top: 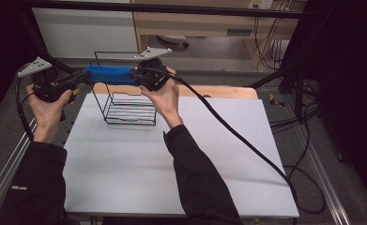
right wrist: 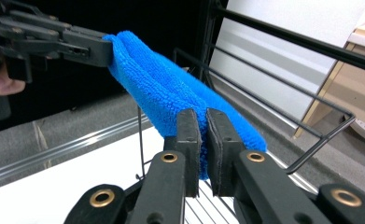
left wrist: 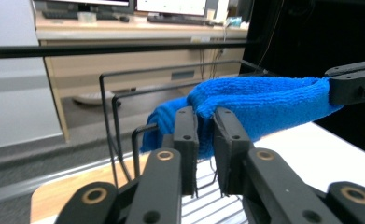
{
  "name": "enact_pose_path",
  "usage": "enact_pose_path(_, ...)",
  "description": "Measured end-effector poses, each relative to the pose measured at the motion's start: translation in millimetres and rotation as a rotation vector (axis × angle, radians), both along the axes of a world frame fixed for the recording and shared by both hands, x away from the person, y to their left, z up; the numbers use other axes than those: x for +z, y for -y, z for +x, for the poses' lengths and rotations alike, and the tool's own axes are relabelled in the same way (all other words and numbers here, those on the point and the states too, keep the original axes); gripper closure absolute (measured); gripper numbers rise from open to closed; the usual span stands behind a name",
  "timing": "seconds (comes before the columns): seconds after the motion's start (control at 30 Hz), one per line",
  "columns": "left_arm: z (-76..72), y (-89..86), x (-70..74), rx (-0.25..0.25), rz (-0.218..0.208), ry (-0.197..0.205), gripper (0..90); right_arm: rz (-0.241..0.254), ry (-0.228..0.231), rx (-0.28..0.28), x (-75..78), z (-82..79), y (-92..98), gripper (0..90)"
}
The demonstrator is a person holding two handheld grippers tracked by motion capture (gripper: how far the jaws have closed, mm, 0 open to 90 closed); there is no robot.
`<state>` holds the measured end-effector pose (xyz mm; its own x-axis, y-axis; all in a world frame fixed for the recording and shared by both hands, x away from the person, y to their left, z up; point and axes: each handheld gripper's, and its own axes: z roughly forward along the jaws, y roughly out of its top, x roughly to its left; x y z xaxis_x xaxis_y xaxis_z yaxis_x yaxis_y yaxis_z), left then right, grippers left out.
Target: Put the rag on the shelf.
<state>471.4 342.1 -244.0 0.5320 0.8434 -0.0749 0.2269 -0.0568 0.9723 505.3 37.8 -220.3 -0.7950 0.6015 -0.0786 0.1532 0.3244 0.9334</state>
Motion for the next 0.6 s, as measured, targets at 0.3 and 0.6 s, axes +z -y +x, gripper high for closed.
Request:
enact_pose_path(0.3, -6.2, -5.4, 24.2, 0.019, 0.035, -0.008, 73.8, -0.018, -0.010, 0.012, -8.4, 0.4, -0.5, 84.4)
enact_pose_path(0.6, 4.2, 7.4, 22.9, -0.065, 0.090, -0.109, 89.4, -0.045, -0.004, 0.024, -13.7, 0.8, -3.4, 84.0)
